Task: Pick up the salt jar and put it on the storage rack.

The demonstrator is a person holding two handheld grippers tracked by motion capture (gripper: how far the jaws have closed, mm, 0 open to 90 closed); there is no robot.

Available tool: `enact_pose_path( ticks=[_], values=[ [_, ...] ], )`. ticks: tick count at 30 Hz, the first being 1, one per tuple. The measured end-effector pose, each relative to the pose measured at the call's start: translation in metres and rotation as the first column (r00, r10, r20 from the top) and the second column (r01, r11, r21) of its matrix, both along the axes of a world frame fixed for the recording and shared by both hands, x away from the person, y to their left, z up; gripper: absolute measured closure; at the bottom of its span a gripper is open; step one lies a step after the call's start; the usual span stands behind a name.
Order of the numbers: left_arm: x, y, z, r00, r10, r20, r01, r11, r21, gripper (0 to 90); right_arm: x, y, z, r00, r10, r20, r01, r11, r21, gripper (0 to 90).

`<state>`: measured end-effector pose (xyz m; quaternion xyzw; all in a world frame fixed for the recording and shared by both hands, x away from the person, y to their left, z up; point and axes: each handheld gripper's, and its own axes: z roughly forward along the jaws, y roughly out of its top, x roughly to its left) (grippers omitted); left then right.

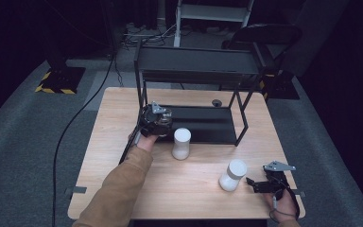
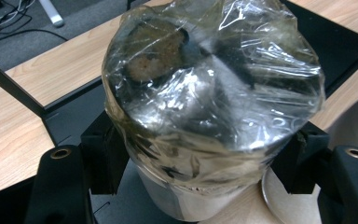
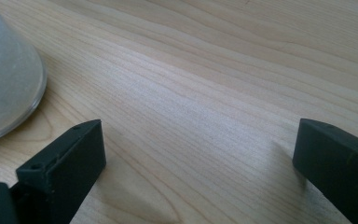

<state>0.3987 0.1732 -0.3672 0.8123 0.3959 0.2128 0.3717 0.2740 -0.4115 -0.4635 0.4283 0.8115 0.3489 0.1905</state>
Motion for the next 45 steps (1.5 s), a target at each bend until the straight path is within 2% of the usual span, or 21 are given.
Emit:
enact_pose_path(
  ticks=[3,7,12,17,27,32,39,41,45],
  values=[
    [0.006,0.001,-0.005,0.9998,0.009,-0.018,-0.009,0.9998,-0.016,29.9,0.0,0.0,0.0,1.0,0.0,0.0,0.0,1.0,0.0,2.0],
    [0.012,-0.002,-0.01,0.9991,0.02,-0.037,-0.02,0.9998,-0.007,29.9,0.0,0.0,0.0,1.0,0.0,0.0,0.0,1.0,0.0,2.1],
    [0.017,-0.006,-0.015,0.999,0.018,-0.042,-0.018,0.9998,0.011,29.9,0.0,0.0,0.0,1.0,0.0,0.0,0.0,1.0,0.0,2.1],
    [0.02,-0.007,-0.02,0.9989,0.013,-0.046,-0.013,0.9999,0.007,29.9,0.0,0.0,0.0,1.0,-0.001,0.0,0.001,1.0,0.0,2.0],
    [0.028,-0.004,-0.029,0.996,0.035,-0.082,-0.036,0.9993,-0.007,29.8,0.0,0.0,0.0,1.0,-0.002,0.0,0.002,1.0,0.0,2.1],
    [0.028,-0.003,-0.033,0.9964,0.034,-0.077,-0.036,0.9991,-0.023,29.8,0.0,0.001,0.0,1.0,-0.002,0.0,0.002,1.0,0.0,2.1],
    [0.027,-0.004,-0.035,0.9971,0.037,-0.067,-0.038,0.9991,-0.017,29.6,0.0,0.001,0.0,1.0,-0.003,0.0,0.003,1.0,0.0,2.1],
    [0.025,-0.007,-0.035,0.9978,0.046,-0.049,-0.046,0.9989,-0.005,28.1,0.0,0.001,0.0,1.0,-0.003,0.0,0.003,1.0,0.0,2.1],
    [0.019,-0.008,-0.033,0.9983,0.057,-0.01,-0.057,0.9983,-0.009,19.0,0.0,0.001,0.0,1.0,-0.003,0.0,0.003,1.0,0.0,2.1]
  ],
)
